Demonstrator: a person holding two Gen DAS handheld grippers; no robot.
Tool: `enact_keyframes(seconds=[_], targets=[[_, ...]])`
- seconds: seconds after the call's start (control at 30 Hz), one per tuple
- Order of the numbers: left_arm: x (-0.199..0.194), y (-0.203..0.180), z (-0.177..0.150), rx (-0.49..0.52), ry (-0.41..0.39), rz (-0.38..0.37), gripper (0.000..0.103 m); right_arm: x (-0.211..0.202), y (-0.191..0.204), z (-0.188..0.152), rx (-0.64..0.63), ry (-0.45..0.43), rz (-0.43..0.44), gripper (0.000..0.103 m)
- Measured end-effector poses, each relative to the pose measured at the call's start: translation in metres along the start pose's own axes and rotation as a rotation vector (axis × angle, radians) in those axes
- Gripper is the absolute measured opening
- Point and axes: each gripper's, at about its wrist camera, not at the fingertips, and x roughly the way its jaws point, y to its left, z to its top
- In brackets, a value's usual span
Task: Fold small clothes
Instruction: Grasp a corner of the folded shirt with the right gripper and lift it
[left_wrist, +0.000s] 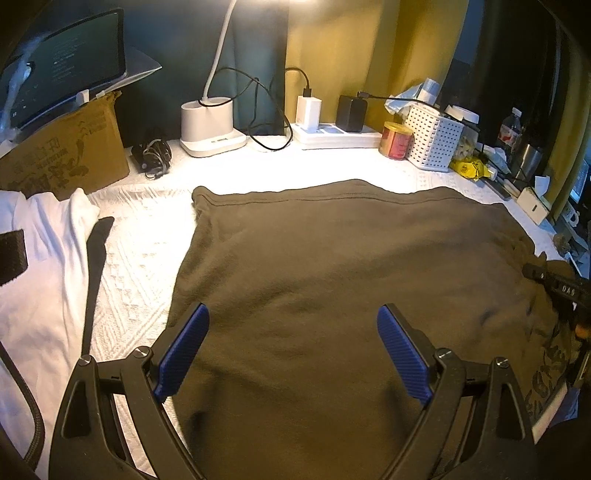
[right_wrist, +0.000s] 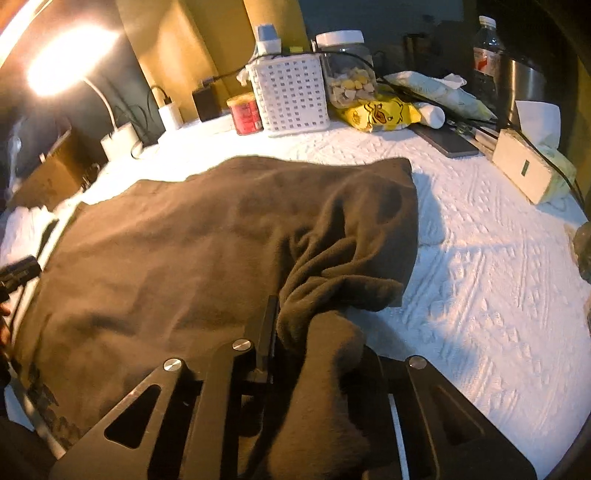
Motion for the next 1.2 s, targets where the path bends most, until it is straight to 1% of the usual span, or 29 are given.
enact_keyframes(seconds=[0.1, 0.23, 0.4, 0.57, 0.73, 0.93, 1.03, 1.2], targets=[[-0.003, 0.006, -0.002, -0.008, -0.008, -0.001, 0.092, -0.011, 0.014, 0.01, -0.018, -0.038, 0.018, 0.016], [-0.008, 0.017, -0.006, -0.024, -0.02, -0.001, 0.092, -0.018, 0.034, 0.019, -0.05, -0.061, 0.059, 0.016], [-0.015, 0.029, -0.009, -0.04, -0.041, 0.001, 0.092, -0.019, 0.073, 0.029, -0.126, -0.078, 0.118, 0.016], [-0.027, 0.041, -0.012, -0.059, -0.08, -0.003, 0.092, -0.013, 0.116, 0.037, -0.196, -0.084, 0.184, 0.016], [-0.033, 0.053, -0.018, -0.081, -0.092, 0.01, 0.092, -0.001, 0.153, 0.04, -0.256, -0.075, 0.244, 0.016], [-0.039, 0.066, -0.026, -0.108, -0.097, 0.025, 0.092, 0.018, 0.199, 0.038, -0.328, -0.043, 0.314, 0.016], [-0.042, 0.073, -0.029, -0.122, -0.097, 0.034, 0.092, 0.024, 0.219, 0.037, -0.365, -0.032, 0.337, 0.016], [-0.043, 0.082, -0.035, -0.143, -0.095, 0.042, 0.092, 0.036, 0.251, 0.028, -0.442, 0.013, 0.386, 0.015]])
